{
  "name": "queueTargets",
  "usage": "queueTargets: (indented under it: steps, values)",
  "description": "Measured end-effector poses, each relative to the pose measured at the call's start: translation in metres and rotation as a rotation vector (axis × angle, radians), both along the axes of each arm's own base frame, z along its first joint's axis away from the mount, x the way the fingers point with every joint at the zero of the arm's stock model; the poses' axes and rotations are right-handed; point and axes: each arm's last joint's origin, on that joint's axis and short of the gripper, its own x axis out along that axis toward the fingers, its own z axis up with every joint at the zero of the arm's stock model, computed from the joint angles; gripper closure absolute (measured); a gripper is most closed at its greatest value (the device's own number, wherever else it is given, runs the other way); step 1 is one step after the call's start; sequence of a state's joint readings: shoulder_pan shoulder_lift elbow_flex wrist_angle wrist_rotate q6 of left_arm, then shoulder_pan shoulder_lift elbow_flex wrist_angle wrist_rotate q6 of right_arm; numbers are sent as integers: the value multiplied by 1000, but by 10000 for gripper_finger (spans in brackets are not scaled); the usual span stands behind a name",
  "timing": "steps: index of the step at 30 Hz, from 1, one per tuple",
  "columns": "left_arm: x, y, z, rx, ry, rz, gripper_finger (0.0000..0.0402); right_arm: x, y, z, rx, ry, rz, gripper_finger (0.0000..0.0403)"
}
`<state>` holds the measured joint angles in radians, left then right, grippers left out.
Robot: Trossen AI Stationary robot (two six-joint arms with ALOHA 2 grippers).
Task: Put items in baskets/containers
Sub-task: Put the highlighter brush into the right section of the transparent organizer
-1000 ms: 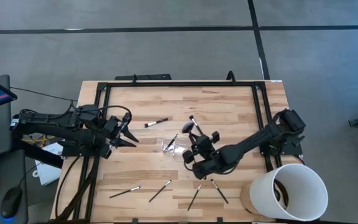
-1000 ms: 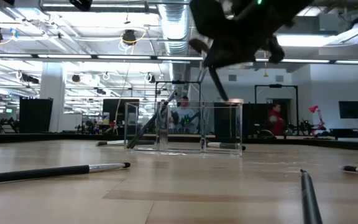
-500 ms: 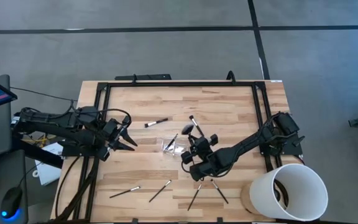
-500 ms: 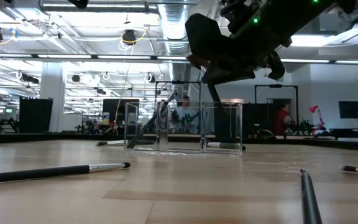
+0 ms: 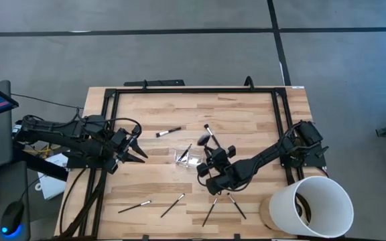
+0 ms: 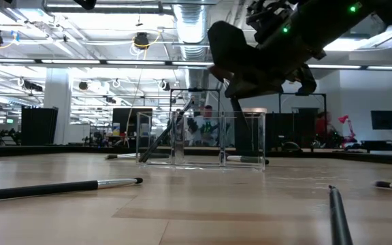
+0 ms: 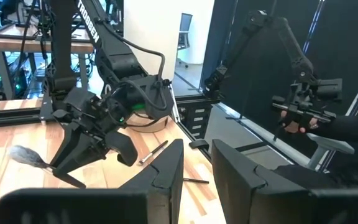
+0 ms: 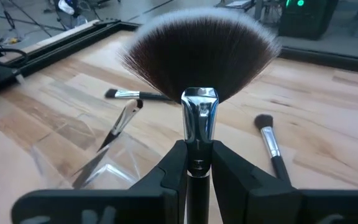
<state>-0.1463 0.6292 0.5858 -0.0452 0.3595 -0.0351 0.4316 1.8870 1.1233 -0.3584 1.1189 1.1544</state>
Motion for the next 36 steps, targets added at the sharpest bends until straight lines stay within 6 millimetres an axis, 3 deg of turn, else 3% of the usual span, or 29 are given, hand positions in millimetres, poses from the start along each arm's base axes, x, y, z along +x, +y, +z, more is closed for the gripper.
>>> queueTargets:
  steps: [29,36]
  values:
    - [1,0,-8,-14,31,1,321,2,-2,-4,144,67,55,351]
    - [1,0,-8,-16,32,2,321,3,-4,-4,141,65,49,313]
